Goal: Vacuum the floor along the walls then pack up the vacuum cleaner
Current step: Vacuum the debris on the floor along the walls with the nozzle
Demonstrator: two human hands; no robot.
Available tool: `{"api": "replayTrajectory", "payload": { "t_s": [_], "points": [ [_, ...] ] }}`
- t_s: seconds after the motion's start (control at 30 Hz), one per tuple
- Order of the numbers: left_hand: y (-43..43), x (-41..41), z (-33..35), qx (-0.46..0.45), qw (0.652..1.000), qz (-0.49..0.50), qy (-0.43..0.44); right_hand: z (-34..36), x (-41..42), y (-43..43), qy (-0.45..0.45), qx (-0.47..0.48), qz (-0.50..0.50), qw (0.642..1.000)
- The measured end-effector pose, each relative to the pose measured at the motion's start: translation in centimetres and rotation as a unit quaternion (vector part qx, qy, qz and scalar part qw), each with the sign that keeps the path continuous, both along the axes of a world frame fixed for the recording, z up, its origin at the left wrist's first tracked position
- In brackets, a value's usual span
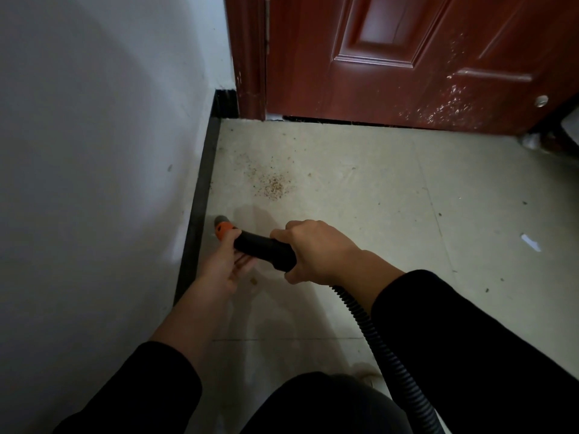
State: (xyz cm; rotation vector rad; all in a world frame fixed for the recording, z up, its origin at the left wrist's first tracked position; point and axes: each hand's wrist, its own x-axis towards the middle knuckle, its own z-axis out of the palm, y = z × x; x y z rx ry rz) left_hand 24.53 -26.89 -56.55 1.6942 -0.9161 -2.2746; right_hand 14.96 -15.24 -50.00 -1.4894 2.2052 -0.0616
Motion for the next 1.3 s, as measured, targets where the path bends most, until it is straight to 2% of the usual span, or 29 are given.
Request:
{"api": "replayTrajectory", "payload": {
  "t_s": [0.43,0.9,1.3],
  "points": [
    [1.3,-3.4,-1.5,0.014,0.999,-0.034,0.021,-0.6,-2.2,2.9,0.001,-0.004,-0.065,0.998],
    [4.4,-8.7,-2.9,0.003,0.995,-0.09,0.033,-1.8,-4.5,7.8,0.07,-0.007,-0.159,0.985],
    [5.1,-11.1,-2.8,0.007,0.994,-0.105,0.039,-1.7,-7.0,8.8,0.025,0.0,-0.178,0.984]
  ]
}}
